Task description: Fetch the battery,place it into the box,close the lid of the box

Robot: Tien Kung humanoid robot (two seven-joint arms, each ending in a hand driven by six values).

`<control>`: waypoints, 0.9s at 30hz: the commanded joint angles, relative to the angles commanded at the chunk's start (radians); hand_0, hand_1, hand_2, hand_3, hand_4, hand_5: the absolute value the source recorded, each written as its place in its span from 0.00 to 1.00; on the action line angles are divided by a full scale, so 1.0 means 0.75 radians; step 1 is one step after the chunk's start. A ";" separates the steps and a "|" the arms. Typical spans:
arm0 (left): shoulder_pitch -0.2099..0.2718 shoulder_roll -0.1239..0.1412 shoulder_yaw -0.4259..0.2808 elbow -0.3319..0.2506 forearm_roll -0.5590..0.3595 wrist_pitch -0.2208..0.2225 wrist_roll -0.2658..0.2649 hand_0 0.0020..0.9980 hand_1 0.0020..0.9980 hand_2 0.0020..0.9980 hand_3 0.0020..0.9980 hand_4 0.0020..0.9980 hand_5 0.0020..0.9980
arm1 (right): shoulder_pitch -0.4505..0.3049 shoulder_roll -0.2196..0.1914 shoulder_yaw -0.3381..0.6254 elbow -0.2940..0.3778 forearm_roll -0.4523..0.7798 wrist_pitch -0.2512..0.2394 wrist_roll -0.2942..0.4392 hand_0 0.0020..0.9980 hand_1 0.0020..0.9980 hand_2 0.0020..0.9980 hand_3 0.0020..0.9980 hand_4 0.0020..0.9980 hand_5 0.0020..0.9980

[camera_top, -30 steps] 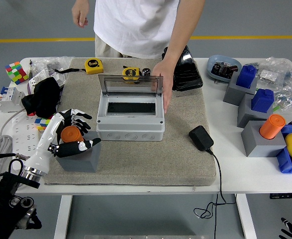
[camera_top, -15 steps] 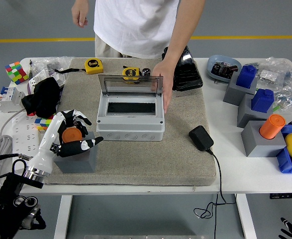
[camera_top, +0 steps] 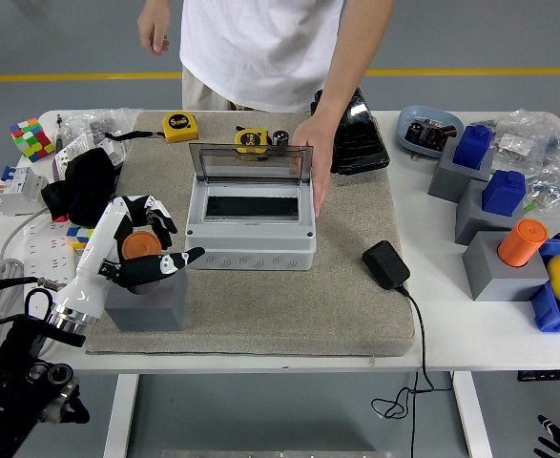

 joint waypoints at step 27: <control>-0.685 -0.036 0.443 0.182 0.582 0.025 0.670 0.02 0.09 0.22 0.29 1.00 0.00 | -0.006 0.009 -0.011 0.000 0.018 -0.015 0.001 0.62 0.68 0.67 0.55 0.92 0.49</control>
